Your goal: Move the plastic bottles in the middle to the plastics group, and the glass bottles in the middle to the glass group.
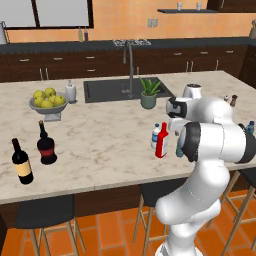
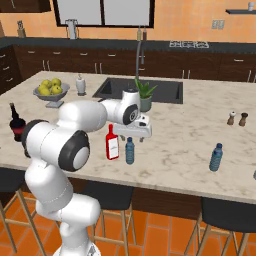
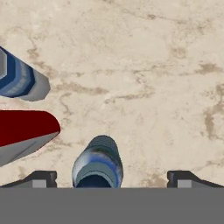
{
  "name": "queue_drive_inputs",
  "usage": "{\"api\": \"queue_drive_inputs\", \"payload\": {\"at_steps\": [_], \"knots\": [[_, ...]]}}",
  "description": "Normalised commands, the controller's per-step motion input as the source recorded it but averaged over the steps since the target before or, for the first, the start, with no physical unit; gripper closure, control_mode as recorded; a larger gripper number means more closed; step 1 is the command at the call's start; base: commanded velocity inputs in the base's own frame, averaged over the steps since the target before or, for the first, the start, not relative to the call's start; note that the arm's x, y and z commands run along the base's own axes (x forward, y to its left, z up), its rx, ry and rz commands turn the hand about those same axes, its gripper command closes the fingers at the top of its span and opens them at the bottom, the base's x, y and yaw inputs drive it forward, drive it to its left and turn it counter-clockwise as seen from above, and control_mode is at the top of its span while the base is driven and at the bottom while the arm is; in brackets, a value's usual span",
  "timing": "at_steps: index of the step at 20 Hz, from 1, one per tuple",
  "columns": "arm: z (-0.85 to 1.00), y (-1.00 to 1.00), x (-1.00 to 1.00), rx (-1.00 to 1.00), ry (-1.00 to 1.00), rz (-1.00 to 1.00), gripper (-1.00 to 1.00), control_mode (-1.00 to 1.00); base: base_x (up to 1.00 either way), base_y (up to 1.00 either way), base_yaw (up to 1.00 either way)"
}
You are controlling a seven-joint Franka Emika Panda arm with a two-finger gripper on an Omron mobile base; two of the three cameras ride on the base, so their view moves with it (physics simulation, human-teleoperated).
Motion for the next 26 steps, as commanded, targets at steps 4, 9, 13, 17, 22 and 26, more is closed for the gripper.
{"api": "queue_drive_inputs", "payload": {"at_steps": [4,9,13,17,22,26], "knots": [[-0.08,0.01,0.00,0.00,0.00,0.00,-1.00,-1.00,0.00,0.00,0.00],[-0.02,0.01,0.00,0.00,0.00,0.00,-1.00,-1.00,0.00,0.00,0.00],[0.00,0.08,-0.05,0.00,0.00,0.00,-1.00,-1.00,0.00,0.00,0.00],[0.00,0.25,-0.13,-0.01,0.00,0.00,-1.00,-1.00,0.00,0.00,0.00],[0.00,0.01,-0.05,0.00,0.00,0.00,-1.00,-1.00,0.00,0.00,0.00],[0.00,0.00,0.00,0.00,0.00,0.00,-1.00,-1.00,0.00,0.00,0.00]]}}
